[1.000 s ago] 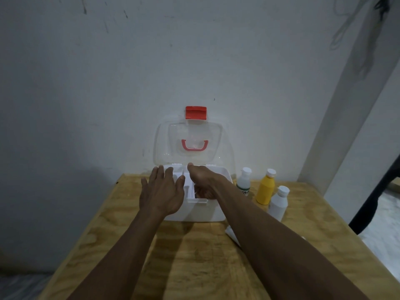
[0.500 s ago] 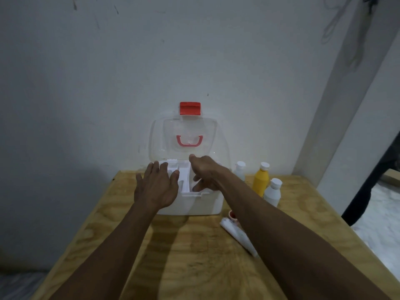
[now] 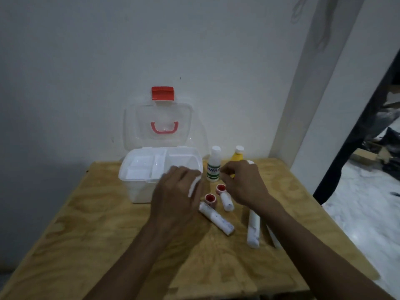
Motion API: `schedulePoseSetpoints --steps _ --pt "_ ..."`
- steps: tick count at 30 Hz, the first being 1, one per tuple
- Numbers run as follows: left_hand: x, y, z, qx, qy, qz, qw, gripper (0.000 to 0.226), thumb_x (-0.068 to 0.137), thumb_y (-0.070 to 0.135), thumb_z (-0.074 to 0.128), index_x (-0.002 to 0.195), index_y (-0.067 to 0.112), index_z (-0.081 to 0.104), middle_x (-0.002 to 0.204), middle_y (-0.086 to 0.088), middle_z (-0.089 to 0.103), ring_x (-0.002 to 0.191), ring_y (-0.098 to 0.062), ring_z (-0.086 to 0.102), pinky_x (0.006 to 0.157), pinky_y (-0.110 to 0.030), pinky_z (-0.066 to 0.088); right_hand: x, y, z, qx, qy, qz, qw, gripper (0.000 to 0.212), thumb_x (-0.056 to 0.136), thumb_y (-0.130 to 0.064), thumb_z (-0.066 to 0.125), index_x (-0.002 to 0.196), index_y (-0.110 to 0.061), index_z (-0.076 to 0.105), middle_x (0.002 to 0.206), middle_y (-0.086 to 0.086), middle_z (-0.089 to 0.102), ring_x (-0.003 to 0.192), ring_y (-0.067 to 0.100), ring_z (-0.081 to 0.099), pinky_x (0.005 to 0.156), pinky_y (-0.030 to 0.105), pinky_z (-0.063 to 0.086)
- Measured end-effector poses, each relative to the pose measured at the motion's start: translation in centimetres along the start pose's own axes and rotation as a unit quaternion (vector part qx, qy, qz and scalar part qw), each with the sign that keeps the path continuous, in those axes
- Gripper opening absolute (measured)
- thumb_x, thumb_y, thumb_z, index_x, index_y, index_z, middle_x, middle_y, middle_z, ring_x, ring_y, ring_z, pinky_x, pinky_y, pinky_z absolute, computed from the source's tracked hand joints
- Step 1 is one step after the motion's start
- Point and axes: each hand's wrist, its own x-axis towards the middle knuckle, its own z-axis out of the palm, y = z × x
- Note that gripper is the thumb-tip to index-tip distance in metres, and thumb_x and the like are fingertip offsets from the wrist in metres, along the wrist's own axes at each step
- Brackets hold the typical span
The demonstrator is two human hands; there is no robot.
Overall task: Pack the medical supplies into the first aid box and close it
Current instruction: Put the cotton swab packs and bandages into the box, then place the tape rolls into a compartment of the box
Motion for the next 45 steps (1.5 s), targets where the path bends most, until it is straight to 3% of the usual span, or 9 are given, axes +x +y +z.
schedulePoseSetpoints --steps 3,5,9,18,23,27,32,36,45 --pt "-1.1 1.9 2.8 -0.014 -0.114 -0.075 0.991 0.015 0.085 0.025 0.063 0.094 0.017 0.072 0.092 -0.003 0.070 0.087 -0.023 0.063 0.072 -0.036 0.053 -0.9 1.4 2.0 -0.023 -0.016 0.017 0.999 0.025 0.088 -0.017 0.064 0.111 -0.014 0.072 0.104 0.006 0.074 0.097 0.025 0.068 0.077 0.033 0.054" --pt "-1.5 2.3 4.6 0.008 -0.165 -0.128 0.978 0.018 0.088 0.031 0.056 0.093 0.022 0.070 0.092 0.000 0.070 0.089 -0.019 0.063 0.074 -0.037 0.053 -1.2 2.0 3.2 -0.031 -0.020 0.034 0.999 0.023 0.090 -0.021 0.061 0.112 -0.019 0.070 0.101 0.005 0.072 0.095 0.025 0.066 0.072 0.033 0.053" --pt "-1.5 3.0 6.2 0.016 -0.192 -0.189 0.963 0.019 0.086 0.032 0.055 0.090 0.024 0.071 0.087 0.000 0.070 0.080 -0.018 0.065 0.068 -0.037 0.056 -0.8 2.4 4.4 -0.061 -0.019 0.055 0.996 0.017 0.092 -0.030 0.055 0.100 -0.021 0.067 0.091 0.003 0.068 0.087 0.023 0.064 0.057 0.029 0.040" --pt "-1.3 3.0 7.1 0.028 -0.216 -0.234 0.948 0.023 0.082 0.033 0.057 0.083 0.019 0.075 0.079 -0.004 0.070 0.073 -0.022 0.066 0.063 -0.036 0.056 -0.9 2.2 4.1 -0.102 -0.019 0.073 0.992 0.023 0.096 -0.031 0.053 0.110 -0.014 0.059 0.106 0.008 0.061 0.097 0.027 0.062 0.068 0.030 0.039" --pt "-1.3 3.1 6.4 -0.022 -0.198 -0.217 0.956 0.019 0.085 0.026 0.059 0.086 0.019 0.076 0.082 -0.005 0.071 0.078 -0.022 0.067 0.070 -0.039 0.057 -0.9 2.3 3.7 -0.089 -0.014 0.067 0.994 0.023 0.094 -0.036 0.056 0.107 -0.018 0.063 0.099 0.006 0.067 0.093 0.027 0.065 0.066 0.031 0.044" --pt "-1.8 3.9 4.3 -0.074 -0.132 -0.161 0.975 0.016 0.089 0.022 0.062 0.088 0.014 0.075 0.086 -0.006 0.071 0.081 -0.021 0.062 0.073 -0.039 0.053 -1.3 1.8 2.4 -0.050 0.011 0.052 0.997 0.025 0.093 -0.041 0.058 0.105 -0.023 0.070 0.094 0.001 0.070 0.090 0.022 0.065 0.063 0.027 0.040" --pt "-1.8 4.2 0.2 -0.110 -0.060 -0.132 0.983 0.014 0.089 0.021 0.066 0.100 0.016 0.074 0.100 -0.001 0.073 0.094 -0.015 0.063 0.084 -0.029 0.051 -1.5 -0.9 -0.1 -0.002 0.056 -0.017 0.998 0.024 0.092 -0.043 0.060 0.101 -0.026 0.075 0.094 -0.004 0.075 0.084 0.019 0.067 0.062 0.025 0.041" --pt "-0.2 1.7 -3.0 -0.085 -0.006 -0.166 0.982 0.021 0.088 0.022 0.068 0.105 0.012 0.074 0.110 -0.004 0.073 0.102 -0.019 0.066 0.092 -0.037 0.054 0.3 -4.4 0.4 0.035 0.064 -0.071 0.995 0.025 0.090 -0.045 0.061 0.099 -0.027 0.075 0.103 -0.005 0.075 0.090 0.016 0.069 0.073 0.032 0.055" --pt "3.2 -8.7 -7.4 0.050 0.017 -0.244 0.968 0.023 0.088 0.027 0.068 0.099 0.009 0.077 0.102 -0.009 0.076 0.090 -0.024 0.069 0.083 -0.032 0.049 5.5 -11.6 5.1 0.045 -0.017 -0.145 0.988 0.026 0.092 -0.039 0.063 0.107 -0.021 0.075 0.111 -0.003 0.074 0.092 0.016 0.069 0.073 0.030 0.053"
